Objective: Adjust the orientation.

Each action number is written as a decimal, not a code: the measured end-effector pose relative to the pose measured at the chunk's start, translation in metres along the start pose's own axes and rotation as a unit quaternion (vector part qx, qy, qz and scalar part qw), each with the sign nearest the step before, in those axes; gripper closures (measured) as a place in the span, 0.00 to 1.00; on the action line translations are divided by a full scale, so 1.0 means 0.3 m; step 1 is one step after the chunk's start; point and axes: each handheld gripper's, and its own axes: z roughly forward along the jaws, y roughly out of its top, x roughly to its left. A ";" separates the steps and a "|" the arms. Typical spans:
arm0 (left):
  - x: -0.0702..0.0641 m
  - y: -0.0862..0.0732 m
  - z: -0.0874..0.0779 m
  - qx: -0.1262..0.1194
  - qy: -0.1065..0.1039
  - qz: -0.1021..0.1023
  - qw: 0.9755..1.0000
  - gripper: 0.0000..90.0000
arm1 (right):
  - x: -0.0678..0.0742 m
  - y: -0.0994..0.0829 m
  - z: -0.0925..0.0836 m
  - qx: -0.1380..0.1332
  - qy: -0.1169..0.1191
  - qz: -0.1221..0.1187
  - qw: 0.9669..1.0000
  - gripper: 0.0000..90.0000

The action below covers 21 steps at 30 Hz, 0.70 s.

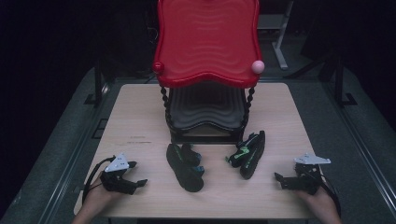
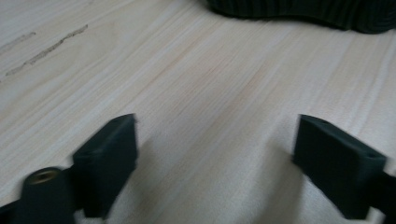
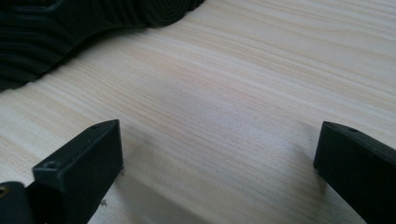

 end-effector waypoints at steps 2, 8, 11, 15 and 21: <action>-0.001 0.001 -0.008 -0.004 -0.010 0.002 1.000 0.29 | 0.000 0.000 0.000 0.000 0.000 0.000 1.000 0.01; -0.010 0.016 -0.022 -0.015 -0.049 0.004 0.999 0.80 | -0.001 0.000 0.000 0.000 0.001 0.000 1.000 0.01; -0.027 0.047 -0.034 -0.027 -0.077 0.001 0.997 1.00 | 0.000 0.000 -0.001 0.001 0.001 0.000 1.000 0.01; -0.059 0.077 -0.023 -0.032 -0.105 0.003 0.994 1.00 | 0.000 0.000 -0.001 0.001 0.001 0.000 1.000 0.01; -0.130 0.134 0.027 -0.034 -0.147 0.026 0.988 1.00 | 0.000 0.000 -0.001 0.001 0.001 -0.001 1.000 0.01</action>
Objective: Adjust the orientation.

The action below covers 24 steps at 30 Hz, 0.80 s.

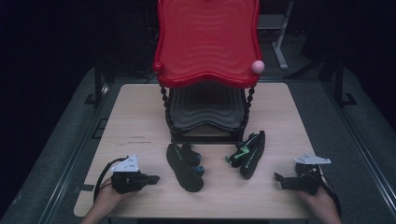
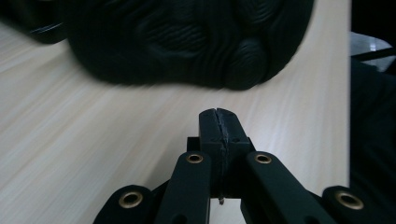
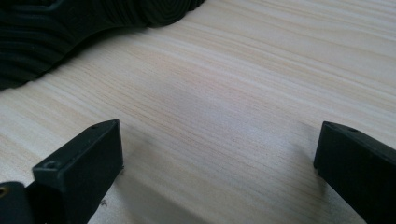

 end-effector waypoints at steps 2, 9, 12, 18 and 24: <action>-0.015 0.018 0.025 0.005 -0.011 0.011 1.000 1.00 | 0.000 0.000 0.000 0.000 0.000 0.000 1.000 0.01; -0.050 0.075 0.126 0.017 -0.032 0.032 0.999 1.00 | 0.000 0.000 0.000 0.000 0.000 0.000 1.000 0.01; -0.051 0.098 0.182 0.022 -0.043 0.035 0.998 1.00 | 0.000 0.000 0.000 0.000 0.000 0.000 1.000 0.01; -0.056 0.117 0.215 0.016 -0.044 0.035 0.998 1.00 | 0.000 0.000 0.000 0.000 0.000 0.000 1.000 0.01; -0.066 0.143 0.257 0.012 -0.037 0.041 0.998 1.00 | 0.000 0.000 0.000 0.000 0.000 0.000 1.000 0.01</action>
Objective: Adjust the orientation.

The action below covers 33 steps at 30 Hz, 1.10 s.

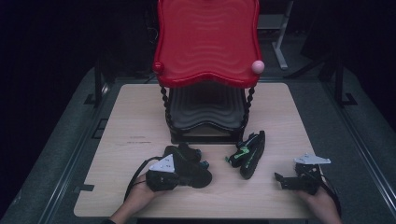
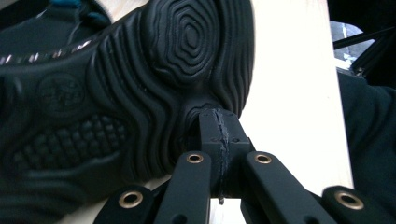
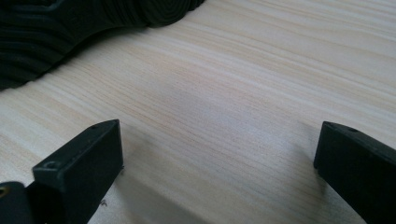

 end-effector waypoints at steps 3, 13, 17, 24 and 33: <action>0.002 0.018 0.028 -0.003 0.002 0.002 1.000 1.00 | 0.000 0.000 0.000 0.000 0.000 0.000 1.000 0.01; 0.013 0.072 0.095 -0.002 0.022 0.008 1.000 1.00 | -0.002 0.000 -0.001 0.000 0.002 0.000 1.000 0.01; 0.014 0.078 0.097 -0.004 0.022 0.006 1.000 1.00 | -0.003 0.000 -0.001 -0.001 0.003 0.001 1.000 0.01; 0.011 0.099 -0.049 -0.057 0.020 -0.005 0.998 1.00 | -0.003 -0.001 -0.001 -0.001 0.005 0.001 1.000 0.01; 0.091 0.064 -0.214 -0.085 0.075 -0.032 0.993 1.00 | -0.003 0.000 -0.001 0.000 0.004 0.001 1.000 0.01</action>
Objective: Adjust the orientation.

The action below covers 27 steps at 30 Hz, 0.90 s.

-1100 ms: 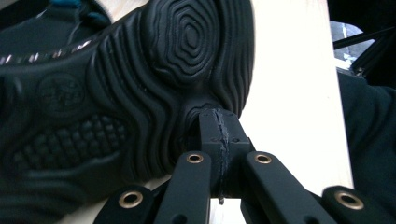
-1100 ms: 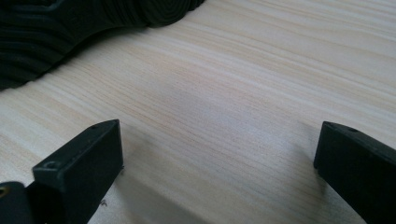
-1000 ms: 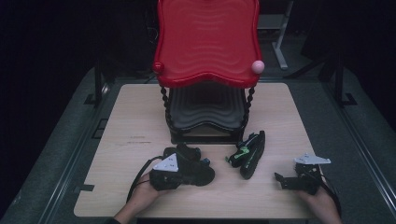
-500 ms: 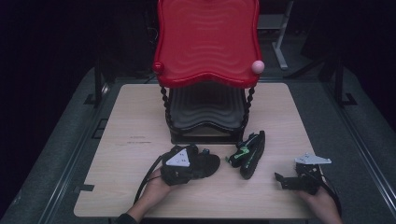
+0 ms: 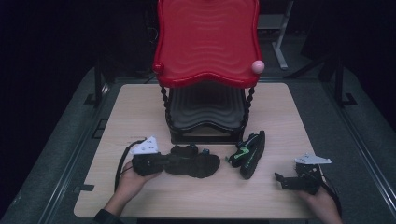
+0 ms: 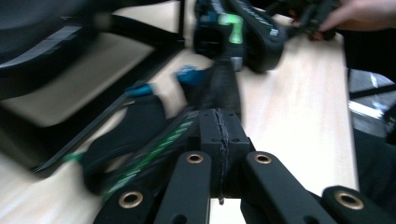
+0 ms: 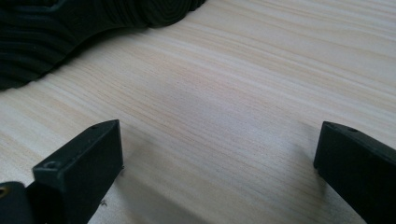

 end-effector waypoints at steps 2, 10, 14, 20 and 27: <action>0.040 -0.011 -0.021 -0.009 0.013 -0.016 1.000 1.00 | 0.000 0.000 0.000 0.000 0.000 0.000 1.000 0.01; 0.099 -0.038 -0.006 0.004 0.026 -0.031 0.999 1.00 | -0.001 0.000 0.000 -0.001 0.001 0.000 1.000 0.01; 0.090 -0.042 -0.002 0.005 0.022 -0.029 0.999 1.00 | -0.002 0.000 0.000 -0.002 0.002 0.001 1.000 0.01; 0.074 -0.062 -0.029 -0.001 0.005 -0.034 0.999 1.00 | -0.001 0.000 0.000 -0.001 0.002 0.000 1.000 0.01; 0.041 -0.089 -0.061 -0.009 -0.014 -0.040 0.999 1.00 | 0.000 0.000 0.000 0.000 0.000 0.000 1.000 0.01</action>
